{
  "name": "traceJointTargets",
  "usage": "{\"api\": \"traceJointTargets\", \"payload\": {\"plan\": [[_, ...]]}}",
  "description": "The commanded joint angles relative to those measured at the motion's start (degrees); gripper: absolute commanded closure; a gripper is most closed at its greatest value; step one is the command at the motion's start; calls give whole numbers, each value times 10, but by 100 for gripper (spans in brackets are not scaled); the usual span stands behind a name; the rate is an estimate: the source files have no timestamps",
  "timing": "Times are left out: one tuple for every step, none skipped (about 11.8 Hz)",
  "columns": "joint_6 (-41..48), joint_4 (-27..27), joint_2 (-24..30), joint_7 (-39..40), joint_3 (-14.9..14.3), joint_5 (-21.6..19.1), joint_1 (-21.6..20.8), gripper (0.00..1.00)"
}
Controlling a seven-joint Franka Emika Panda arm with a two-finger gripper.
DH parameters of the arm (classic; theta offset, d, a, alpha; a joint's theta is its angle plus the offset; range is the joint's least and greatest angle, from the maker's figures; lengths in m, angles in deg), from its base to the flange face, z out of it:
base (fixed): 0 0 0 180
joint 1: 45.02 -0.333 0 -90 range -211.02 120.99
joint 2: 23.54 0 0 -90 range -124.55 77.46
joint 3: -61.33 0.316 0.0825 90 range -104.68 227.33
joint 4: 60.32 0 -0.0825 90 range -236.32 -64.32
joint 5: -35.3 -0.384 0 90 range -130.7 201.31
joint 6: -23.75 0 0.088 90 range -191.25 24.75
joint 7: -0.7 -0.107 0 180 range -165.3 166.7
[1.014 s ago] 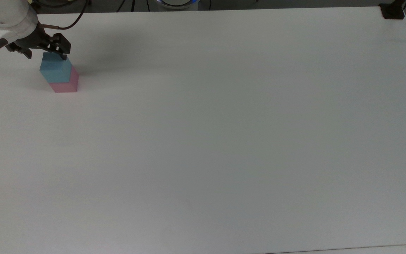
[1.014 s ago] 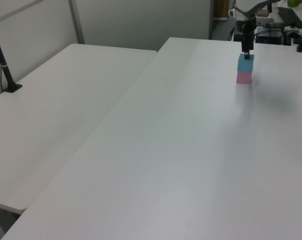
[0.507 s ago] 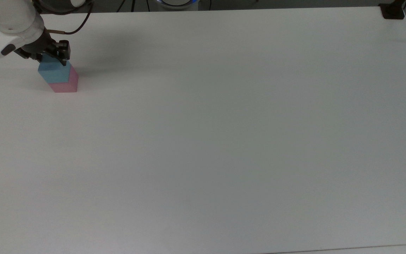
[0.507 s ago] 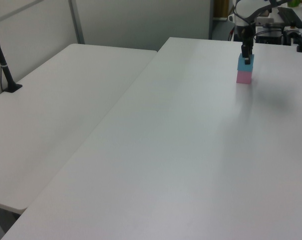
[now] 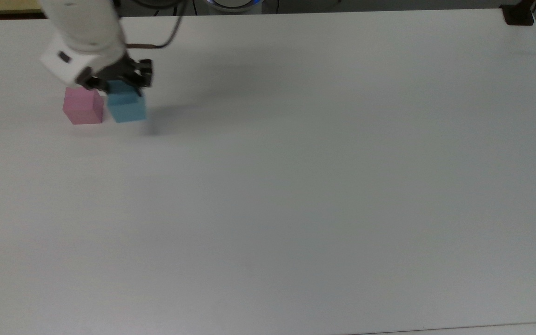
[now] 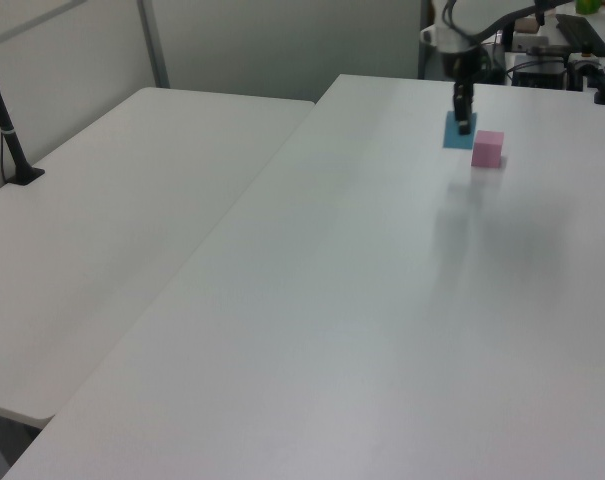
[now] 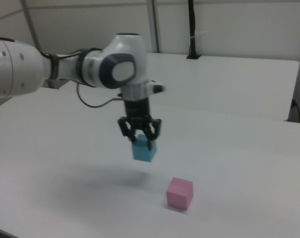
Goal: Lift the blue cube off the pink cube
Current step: 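Slide the blue cube off the pink cube and set it on the table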
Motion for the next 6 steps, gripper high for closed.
{"api": "traceJointTargets", "payload": {"plan": [[8,-9,-13,-112,-7,-23,-109,64],[3,-9,-20,-142,-7,-28,-137,60],[-16,-10,-37,-169,-7,-29,-165,56],[-40,-9,-62,-203,-7,-29,-186,47],[-67,-8,-85,-223,-7,-28,-197,39],[-85,-8,-101,-226,-7,-27,-203,26]]}}
